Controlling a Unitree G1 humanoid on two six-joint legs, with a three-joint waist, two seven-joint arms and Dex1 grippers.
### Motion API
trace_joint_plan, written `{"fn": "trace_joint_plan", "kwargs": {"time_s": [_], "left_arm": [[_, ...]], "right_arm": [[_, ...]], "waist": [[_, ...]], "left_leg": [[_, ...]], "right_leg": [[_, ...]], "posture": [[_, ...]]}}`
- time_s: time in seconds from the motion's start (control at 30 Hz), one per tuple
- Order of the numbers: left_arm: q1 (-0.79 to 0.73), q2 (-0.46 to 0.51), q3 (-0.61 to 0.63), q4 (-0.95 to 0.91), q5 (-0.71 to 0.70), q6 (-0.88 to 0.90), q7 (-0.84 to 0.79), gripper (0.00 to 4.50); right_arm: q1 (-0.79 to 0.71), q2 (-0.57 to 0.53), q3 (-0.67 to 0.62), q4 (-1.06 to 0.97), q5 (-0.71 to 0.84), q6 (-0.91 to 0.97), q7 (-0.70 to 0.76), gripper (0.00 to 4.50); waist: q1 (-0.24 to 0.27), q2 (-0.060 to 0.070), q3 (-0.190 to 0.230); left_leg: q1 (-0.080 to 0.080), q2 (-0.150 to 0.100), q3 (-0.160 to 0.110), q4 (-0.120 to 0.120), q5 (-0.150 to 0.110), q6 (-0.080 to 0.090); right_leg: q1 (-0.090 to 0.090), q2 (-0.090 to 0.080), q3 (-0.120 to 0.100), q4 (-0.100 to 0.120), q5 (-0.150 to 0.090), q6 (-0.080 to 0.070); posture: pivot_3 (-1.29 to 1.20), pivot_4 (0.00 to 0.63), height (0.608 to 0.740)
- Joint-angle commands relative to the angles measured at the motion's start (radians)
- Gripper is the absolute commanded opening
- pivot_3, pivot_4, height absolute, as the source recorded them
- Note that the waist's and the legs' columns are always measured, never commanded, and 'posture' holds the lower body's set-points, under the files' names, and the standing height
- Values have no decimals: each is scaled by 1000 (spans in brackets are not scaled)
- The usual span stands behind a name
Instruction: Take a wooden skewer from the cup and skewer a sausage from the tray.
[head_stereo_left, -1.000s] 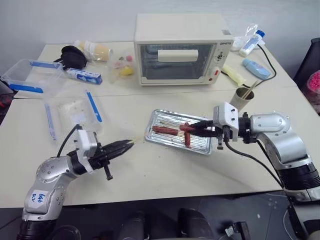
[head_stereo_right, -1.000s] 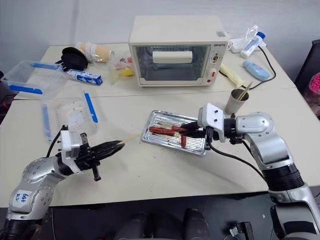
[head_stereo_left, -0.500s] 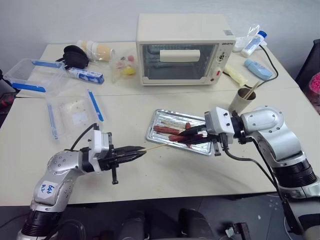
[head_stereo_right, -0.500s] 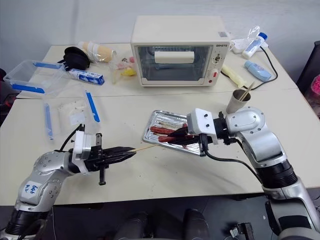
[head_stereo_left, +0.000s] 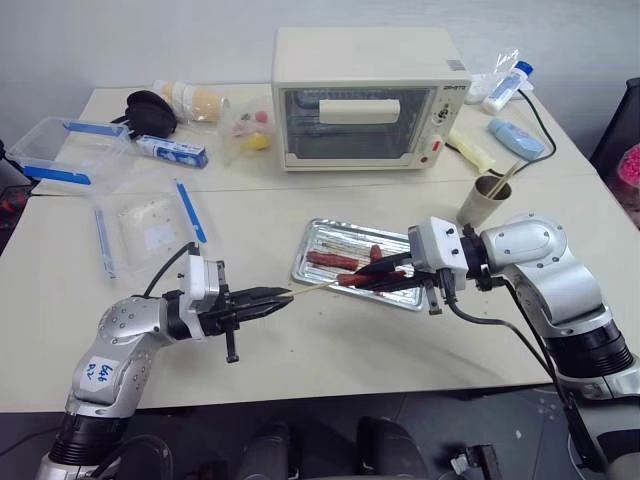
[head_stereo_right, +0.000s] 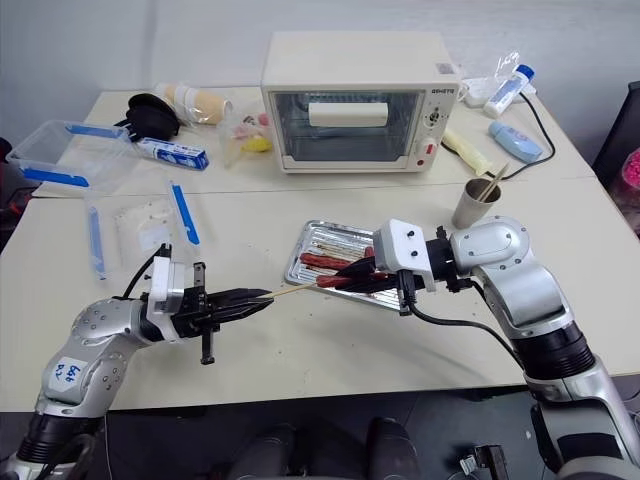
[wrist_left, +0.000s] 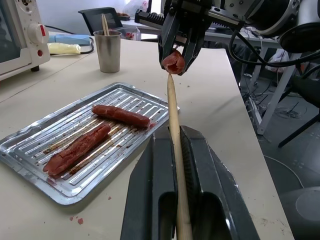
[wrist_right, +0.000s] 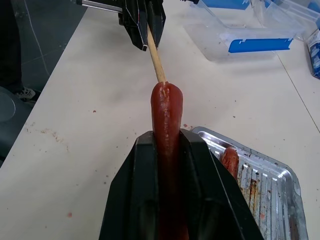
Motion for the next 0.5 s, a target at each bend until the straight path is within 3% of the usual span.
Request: {"fn": "trace_joint_plan", "kwargs": {"time_s": [0.03,0.5], "left_arm": [[-23,-12,-7,-12,1,-9,1,0],[-75,-15,-63,15,6,7,-55,0]], "right_arm": [[5,2,-6,-34,8,-8,0,497],[-41,31,34,-10,-4,-24,26,497]], "waist": [[0,0,0],[0,0,0]], "left_leg": [[0,0,0,0,0,0],[0,0,0,0,0,0]], "right_leg": [[0,0,0,0,0,0],[0,1,0,0,0,0]], "posture": [[0,150,740],[0,150,740]]}}
